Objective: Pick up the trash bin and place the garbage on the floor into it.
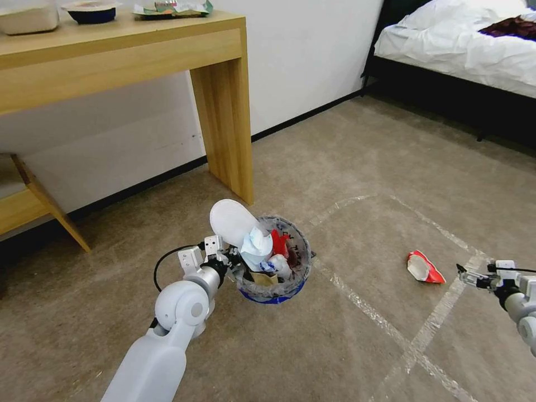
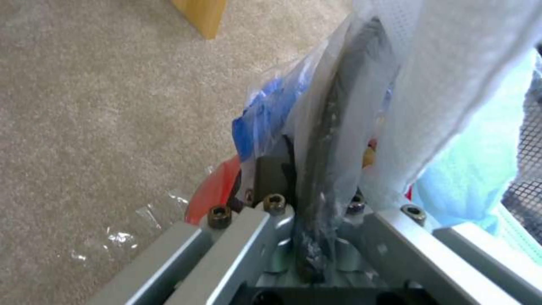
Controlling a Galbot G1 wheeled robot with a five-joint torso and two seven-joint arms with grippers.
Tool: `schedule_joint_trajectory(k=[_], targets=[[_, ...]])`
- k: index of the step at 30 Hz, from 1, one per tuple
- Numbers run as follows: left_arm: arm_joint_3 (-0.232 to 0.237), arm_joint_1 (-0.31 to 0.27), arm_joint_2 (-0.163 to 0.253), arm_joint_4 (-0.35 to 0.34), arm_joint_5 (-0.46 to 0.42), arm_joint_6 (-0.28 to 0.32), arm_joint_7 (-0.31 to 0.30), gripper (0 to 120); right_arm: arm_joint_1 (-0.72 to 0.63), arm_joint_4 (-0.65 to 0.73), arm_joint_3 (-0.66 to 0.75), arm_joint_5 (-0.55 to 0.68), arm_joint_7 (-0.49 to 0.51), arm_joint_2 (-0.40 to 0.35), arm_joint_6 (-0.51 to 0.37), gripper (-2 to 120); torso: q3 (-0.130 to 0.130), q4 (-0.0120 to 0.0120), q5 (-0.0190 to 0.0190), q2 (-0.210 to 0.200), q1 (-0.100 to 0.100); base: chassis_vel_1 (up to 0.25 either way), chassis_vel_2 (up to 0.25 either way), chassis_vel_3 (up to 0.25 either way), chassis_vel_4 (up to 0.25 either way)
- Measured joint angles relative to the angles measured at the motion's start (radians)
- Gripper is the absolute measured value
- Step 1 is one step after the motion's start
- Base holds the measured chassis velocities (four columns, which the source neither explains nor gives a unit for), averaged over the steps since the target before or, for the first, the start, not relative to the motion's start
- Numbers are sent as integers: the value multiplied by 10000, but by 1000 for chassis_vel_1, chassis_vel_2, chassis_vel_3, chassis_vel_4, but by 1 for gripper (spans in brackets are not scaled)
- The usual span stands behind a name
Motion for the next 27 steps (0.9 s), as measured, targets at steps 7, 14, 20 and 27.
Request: schedule_joint_trajectory(k=[7, 14, 20, 27], targets=[[64, -2, -30, 51, 7, -4, 10, 1, -77, 21, 72, -19, -29, 1, -13, 100, -1, -1, 0, 0, -1, -60, 58, 59, -65], [51, 52, 54, 45, 17, -12, 21, 1, -162, 107, 76, -33, 18, 67, 123, 100, 0, 2, 0, 0, 0, -193, 195, 196, -207], [36, 95, 130, -8, 13, -13, 31, 1, -181, 195, 60, -71, 163, 108, 228, 100, 3, 4, 2, -2, 2, -212, 201, 215, -229], [31, 156, 153, -58, 19, -14, 32, 1, -296, 389, 36, -110, 65, 50, 240, 100, -2, 0, 0, -2, -1, -55, 63, 65, -39]])
